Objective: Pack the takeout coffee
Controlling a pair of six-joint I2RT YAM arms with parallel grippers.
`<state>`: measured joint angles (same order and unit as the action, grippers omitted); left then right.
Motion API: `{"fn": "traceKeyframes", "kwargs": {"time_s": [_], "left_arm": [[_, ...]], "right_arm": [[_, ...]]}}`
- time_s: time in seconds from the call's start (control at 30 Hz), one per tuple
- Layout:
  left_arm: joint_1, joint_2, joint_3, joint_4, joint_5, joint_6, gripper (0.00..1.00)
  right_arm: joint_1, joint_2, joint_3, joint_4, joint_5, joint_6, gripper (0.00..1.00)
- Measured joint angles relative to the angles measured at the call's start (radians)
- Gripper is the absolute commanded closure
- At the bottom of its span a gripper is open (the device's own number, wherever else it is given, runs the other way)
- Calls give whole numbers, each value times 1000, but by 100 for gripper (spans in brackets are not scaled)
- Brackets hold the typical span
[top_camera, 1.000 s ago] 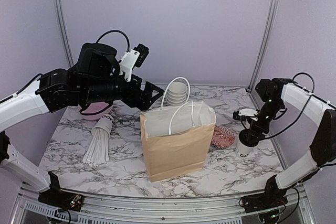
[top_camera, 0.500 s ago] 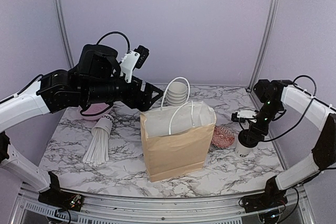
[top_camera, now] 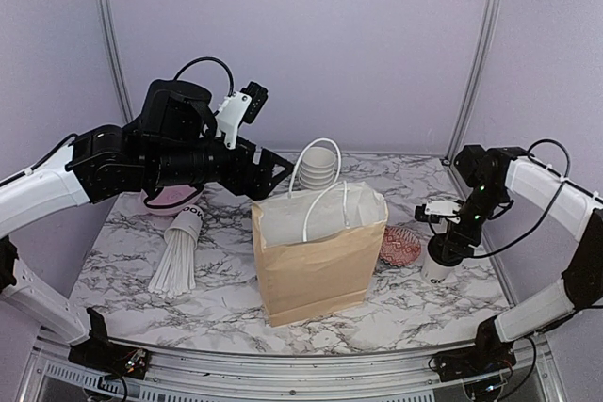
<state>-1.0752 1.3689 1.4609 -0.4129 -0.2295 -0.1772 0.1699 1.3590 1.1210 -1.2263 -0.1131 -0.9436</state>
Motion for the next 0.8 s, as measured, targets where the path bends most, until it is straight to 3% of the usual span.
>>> {"fn": "traceKeyframes", "kwargs": {"time_s": [0.23, 0.43, 0.8], "left_arm": [[0, 2, 0, 0, 10, -10, 7], [0, 8, 0, -3, 6, -10, 7], [48, 65, 66, -65, 47, 4, 10]], "right_arm": [[1, -8, -6, 6, 3, 6, 41], [3, -15, 16, -45, -23, 6, 46], [6, -206, 294, -127, -152, -13, 47]]}}
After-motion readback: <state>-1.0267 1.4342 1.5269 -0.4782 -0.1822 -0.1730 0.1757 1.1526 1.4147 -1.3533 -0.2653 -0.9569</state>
